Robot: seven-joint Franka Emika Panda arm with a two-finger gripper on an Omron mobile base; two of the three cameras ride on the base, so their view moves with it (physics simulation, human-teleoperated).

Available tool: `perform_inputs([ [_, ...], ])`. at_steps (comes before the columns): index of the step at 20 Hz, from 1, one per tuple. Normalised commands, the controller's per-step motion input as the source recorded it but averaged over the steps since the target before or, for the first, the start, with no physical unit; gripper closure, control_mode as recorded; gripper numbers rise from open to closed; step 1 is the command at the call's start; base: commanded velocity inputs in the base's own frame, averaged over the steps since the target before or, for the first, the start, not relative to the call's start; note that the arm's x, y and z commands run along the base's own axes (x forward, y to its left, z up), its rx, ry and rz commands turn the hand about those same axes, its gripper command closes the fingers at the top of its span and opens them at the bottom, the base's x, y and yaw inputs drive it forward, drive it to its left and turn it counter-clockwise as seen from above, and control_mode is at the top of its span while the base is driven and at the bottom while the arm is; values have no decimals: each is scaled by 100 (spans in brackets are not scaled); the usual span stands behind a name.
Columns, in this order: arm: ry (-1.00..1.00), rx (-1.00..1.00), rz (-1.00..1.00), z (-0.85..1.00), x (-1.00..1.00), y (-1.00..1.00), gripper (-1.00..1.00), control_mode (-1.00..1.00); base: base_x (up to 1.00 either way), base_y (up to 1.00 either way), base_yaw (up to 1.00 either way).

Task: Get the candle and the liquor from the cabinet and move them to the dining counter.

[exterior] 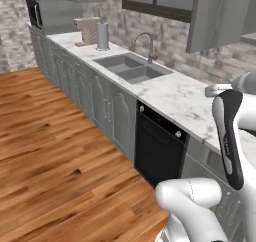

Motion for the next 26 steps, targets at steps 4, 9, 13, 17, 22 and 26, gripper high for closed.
perform_inputs([
  [4, 0, 0, 0, 0, 0, 0, -100, 100, 5, -31, -27],
  [9, 0, 0, 0, 0, 0, 0, -100, 100, 15, -3, -35],
  [13, 0, 0, 0, 0, 0, 0, -100, 100, 30, 0, -41],
  [17, 0, 0, 0, 0, 0, 0, -100, 100, 28, -5, -38],
  [22, 0, 0, 0, 0, 0, 0, -100, 100, 26, -12, -36],
  [26, 0, 0, 0, 0, 0, 0, -100, 100, 33, 0, -37],
])
